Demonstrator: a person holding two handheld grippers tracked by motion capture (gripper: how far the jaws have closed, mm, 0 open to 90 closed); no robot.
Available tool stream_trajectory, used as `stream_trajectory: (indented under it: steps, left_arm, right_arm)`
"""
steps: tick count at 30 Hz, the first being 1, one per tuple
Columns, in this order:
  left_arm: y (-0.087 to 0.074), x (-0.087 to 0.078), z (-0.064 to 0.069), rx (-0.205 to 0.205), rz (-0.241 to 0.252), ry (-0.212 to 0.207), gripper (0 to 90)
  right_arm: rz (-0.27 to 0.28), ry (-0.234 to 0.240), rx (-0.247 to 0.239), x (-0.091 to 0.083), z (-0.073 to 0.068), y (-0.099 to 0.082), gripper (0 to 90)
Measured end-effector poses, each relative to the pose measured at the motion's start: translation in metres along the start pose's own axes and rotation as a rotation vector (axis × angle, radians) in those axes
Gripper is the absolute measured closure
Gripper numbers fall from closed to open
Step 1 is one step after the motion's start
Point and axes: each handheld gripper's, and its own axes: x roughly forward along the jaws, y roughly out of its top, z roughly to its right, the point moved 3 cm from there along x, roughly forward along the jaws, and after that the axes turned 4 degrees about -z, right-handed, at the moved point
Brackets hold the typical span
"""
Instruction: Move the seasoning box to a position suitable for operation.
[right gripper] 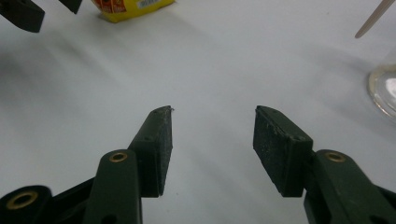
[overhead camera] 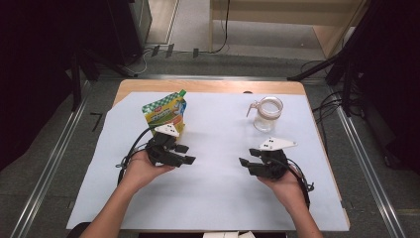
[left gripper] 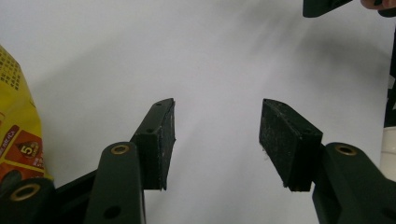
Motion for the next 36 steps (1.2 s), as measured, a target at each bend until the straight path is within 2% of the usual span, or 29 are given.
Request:
stream_trajectory:
  steps: [1, 4, 7, 10, 13, 18, 21, 22, 26, 27, 32, 36]
  left_arm:
    - [-0.001, 0.0, 0.0, 0.015, -0.006, 0.027, 46.2]
    - [-0.002, -0.001, 0.0, 0.022, 0.006, 0.041, 45.7]
    - [-0.005, -0.003, -0.001, 0.009, 0.021, 0.04, 45.0]
    - [-0.006, -0.004, -0.001, 0.015, 0.022, 0.043, 44.9]
    - [-0.008, -0.005, -0.001, 0.023, 0.013, 0.05, 44.7]
    - [-0.012, -0.009, -0.001, 0.007, 0.036, 0.04, 44.4]
    - [-0.012, -0.009, -0.001, 0.015, 0.033, 0.048, 44.0]
    - [-0.012, -0.007, -0.001, 0.016, 0.027, 0.05, 43.5]
    - [-0.013, -0.006, -0.001, 0.015, 0.02, 0.054, 43.2]
    - [-0.012, -0.005, -0.001, 0.02, 0.019, 0.056, 42.9]
    - [-0.012, -0.004, -0.001, 0.023, 0.01, 0.059, 42.0]
    - [-0.01, -0.003, 0.002, 0.025, 0.022, 0.045, 41.7]
  right_arm:
    - [-0.007, 0.009, 0.001, 0.003, 0.001, -0.001, 49.1]
    - [-0.019, 0.022, 0.002, 0.005, 0.001, -0.002, 49.5]
    - [-0.008, 0.026, -0.01, 0.004, 0.002, -0.002, 51.0]
    - [0.005, 0.018, -0.018, 0.003, 0.002, -0.002, 52.5]
    - [0.004, 0.016, -0.007, 0.002, 0.004, -0.002, 53.0]
    - [0.013, -0.001, 0.001, 0.0, 0.006, -0.002, 52.9]
    - [0.017, -0.012, -0.004, -0.001, 0.007, -0.002, 52.9]
    - [0.023, -0.015, 0.009, -0.002, 0.009, -0.002, 52.9]
    - [0.031, 0.005, 0.019, -0.003, 0.011, -0.003, 52.5]
    - [0.029, 0.016, 0.016, -0.003, 0.013, -0.003, 56.2]
    - [0.021, 0.024, 0.026, -0.002, 0.013, -0.005, 56.3]
    - [0.03, 0.025, 0.028, -0.004, 0.015, -0.007, 56.2]
